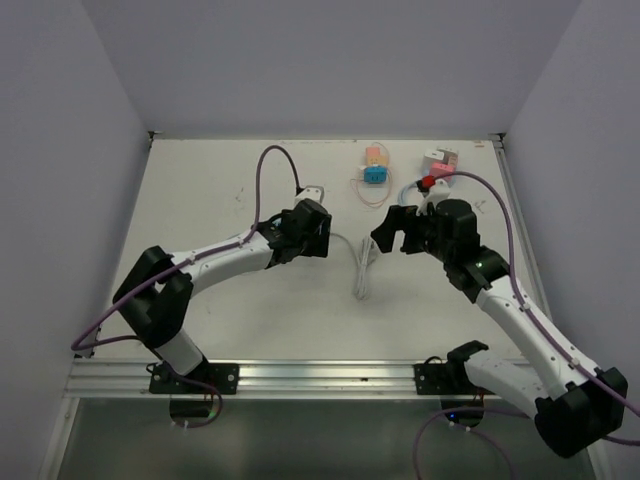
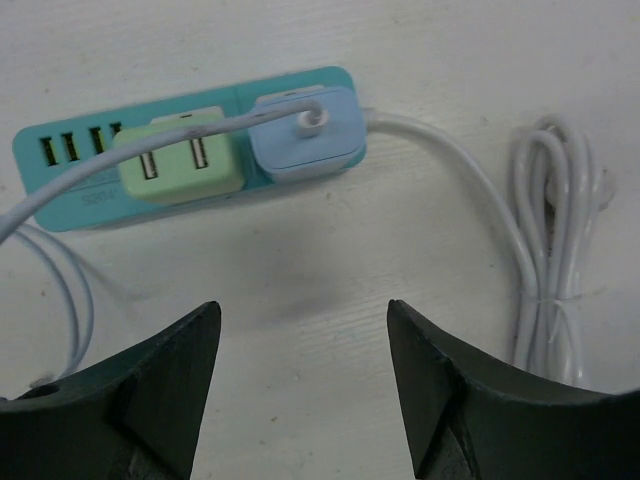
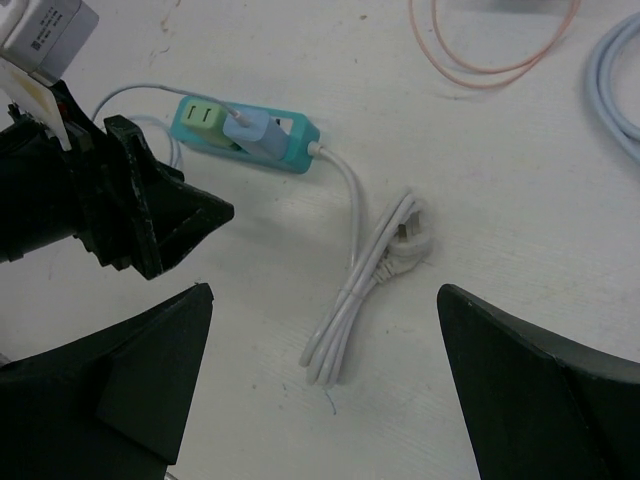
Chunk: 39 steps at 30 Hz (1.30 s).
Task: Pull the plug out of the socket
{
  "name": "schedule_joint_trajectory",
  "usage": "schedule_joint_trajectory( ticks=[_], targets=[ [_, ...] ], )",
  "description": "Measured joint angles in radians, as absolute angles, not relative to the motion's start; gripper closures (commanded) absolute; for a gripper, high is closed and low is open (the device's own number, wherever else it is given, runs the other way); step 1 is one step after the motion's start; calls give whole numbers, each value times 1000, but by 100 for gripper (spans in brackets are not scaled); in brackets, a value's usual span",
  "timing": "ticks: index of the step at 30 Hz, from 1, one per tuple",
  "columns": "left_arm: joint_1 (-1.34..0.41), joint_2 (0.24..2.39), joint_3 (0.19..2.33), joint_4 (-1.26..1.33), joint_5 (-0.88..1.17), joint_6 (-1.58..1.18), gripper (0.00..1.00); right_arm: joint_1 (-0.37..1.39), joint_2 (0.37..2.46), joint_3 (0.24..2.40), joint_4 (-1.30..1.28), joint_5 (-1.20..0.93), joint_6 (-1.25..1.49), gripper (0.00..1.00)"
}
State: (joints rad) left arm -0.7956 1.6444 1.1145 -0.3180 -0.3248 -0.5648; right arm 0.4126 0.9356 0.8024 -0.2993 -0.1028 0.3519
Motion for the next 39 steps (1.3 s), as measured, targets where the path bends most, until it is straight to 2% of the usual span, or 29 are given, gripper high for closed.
schedule_joint_trajectory(
  ticks=[8, 15, 24, 31, 39],
  targets=[
    [-725, 1593, 1032, -281, -326, -565, 28, 426, 1258, 933, -186, -163, 431, 1],
    [-707, 1592, 1010, -226, -350, -563, 29, 426, 1558, 1079, -97, -185, 478, 21],
    [-673, 1594, 1009, -168, -381, -553, 31, 426, 1853, 1216, 15, -287, 503, 37],
    [-663, 1630, 1006, -110, -402, -539, 35, 427, 1990, 1232, 68, -388, 525, 44],
    [-661, 1690, 1005, -67, -424, -539, 35, 426, 1997, 1232, 135, -433, 525, 46]
  ],
)
